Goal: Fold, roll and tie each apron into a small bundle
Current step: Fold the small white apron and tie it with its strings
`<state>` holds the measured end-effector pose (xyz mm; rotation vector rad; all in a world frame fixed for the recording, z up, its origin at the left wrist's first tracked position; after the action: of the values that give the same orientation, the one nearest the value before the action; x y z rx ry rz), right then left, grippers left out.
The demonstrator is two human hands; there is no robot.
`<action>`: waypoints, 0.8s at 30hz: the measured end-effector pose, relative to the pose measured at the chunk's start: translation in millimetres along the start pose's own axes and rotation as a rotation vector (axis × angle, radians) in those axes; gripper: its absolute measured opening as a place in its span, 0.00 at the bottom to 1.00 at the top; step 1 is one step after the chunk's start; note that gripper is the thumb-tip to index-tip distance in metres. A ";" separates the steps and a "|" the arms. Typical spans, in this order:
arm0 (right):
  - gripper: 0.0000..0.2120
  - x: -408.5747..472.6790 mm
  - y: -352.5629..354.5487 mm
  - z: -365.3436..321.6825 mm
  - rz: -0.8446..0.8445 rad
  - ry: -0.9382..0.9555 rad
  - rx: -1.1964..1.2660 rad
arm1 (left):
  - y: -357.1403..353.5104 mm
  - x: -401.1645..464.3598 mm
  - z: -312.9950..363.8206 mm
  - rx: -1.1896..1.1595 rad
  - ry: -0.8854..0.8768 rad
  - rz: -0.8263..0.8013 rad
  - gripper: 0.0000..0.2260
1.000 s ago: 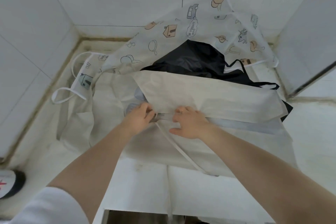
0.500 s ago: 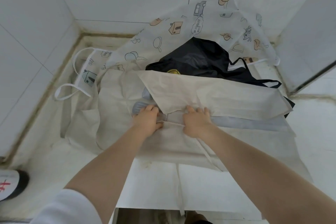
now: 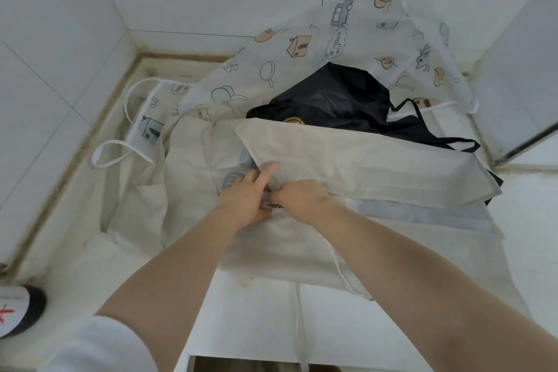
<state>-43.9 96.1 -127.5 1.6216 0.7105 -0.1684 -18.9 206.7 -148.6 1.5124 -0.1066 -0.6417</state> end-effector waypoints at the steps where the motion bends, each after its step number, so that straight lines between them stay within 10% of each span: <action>1: 0.17 0.6 1.0 0.6 0.011 -0.020 -0.005 | 1.3 1.6 2.5 0.072 -0.018 -0.016 0.39; 8: 0.02 -13.9 27.7 43.1 0.447 -0.226 0.662 | 5.0 13.9 8.3 0.329 -0.003 -0.131 0.33; 12: 0.11 -32.7 51.1 82.2 0.632 -0.313 1.309 | 8.4 15.3 7.3 0.313 -0.001 -0.159 0.35; 16: 0.17 -54.5 84.3 112.8 0.781 -0.388 1.311 | 13.5 16.9 12.5 0.347 0.000 -0.192 0.35; 24: 0.11 -31.7 115.5 107.0 0.558 -0.463 1.990 | 33.1 32.4 51.6 0.269 -0.114 0.015 0.21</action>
<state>23.0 -16.8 -35.0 3.3166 -0.6877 -1.0110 -4.4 143.9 -123.2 1.7310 -0.3014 -0.7230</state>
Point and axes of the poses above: each hand's wrist, its own x-axis towards the middle knuckle, its own y-axis out of the back of the hand, z = x × y, the point moved 4 cm from there along x, towards the middle knuckle, and after that the axes turned 15 degrees about x, right-handed, at the moved point
